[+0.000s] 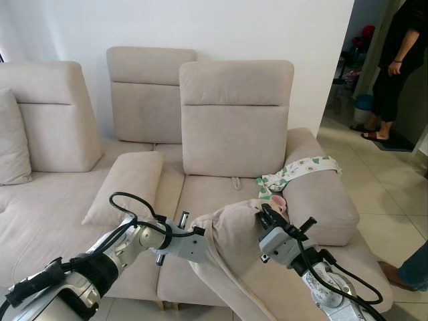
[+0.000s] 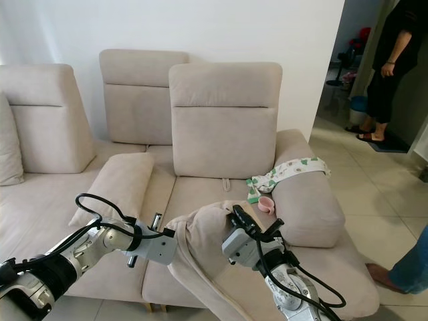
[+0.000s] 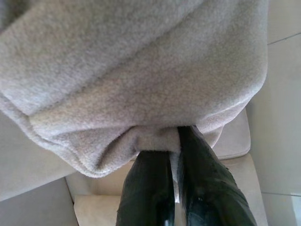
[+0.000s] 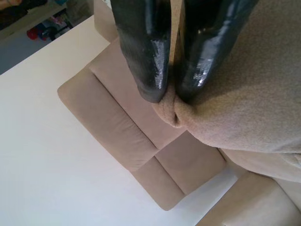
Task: Move the pillow to the sofa from floor
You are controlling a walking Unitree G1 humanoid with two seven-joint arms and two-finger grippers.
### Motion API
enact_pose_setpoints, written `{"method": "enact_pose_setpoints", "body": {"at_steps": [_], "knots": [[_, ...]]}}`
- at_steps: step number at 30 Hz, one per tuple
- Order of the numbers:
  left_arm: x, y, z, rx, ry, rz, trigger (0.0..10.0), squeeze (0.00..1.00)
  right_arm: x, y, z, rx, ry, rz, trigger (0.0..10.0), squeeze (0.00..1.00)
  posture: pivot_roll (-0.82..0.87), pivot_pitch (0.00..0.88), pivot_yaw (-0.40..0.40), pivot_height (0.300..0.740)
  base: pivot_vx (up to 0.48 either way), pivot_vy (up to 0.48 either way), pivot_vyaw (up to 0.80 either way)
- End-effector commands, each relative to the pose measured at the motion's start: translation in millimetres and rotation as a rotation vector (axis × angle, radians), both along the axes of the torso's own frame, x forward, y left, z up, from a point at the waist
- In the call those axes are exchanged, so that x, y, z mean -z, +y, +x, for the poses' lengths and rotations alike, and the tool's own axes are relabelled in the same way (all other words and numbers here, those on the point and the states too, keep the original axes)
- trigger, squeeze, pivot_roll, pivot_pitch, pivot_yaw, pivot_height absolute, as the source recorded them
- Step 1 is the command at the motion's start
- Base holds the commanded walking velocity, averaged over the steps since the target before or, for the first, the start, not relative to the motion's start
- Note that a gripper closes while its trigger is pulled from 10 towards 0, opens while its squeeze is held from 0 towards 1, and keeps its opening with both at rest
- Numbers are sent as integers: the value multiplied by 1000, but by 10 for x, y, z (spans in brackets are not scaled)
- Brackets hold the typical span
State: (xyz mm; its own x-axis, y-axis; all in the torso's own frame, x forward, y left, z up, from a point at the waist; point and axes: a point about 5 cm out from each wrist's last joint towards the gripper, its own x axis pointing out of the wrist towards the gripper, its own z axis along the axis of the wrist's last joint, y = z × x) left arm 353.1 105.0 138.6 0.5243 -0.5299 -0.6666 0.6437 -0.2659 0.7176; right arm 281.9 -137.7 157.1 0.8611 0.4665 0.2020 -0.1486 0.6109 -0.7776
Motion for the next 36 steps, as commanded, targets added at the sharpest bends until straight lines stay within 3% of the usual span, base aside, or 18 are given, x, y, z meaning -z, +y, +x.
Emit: {"method": "enact_pose_setpoints", "body": {"at_steps": [1, 5, 36], "knots": [[-110, -152, -14, 72, -29, -60, 10000, 0, -56, 151, -36, -66, -32, 11, 10000, 0, -77, 0, 48, 740, 0, 0, 0], [-112, -157, -18, 78, -27, -61, 10000, 0, -57, 152, -34, -65, -33, 12, 10000, 0, -77, 0, 49, 740, 0, 0, 0], [-127, -188, -20, 99, -20, -54, 10000, 0, -66, 144, -24, -47, -41, 17, 10000, 0, -83, 0, 60, 740, 297, 0, 0]]}}
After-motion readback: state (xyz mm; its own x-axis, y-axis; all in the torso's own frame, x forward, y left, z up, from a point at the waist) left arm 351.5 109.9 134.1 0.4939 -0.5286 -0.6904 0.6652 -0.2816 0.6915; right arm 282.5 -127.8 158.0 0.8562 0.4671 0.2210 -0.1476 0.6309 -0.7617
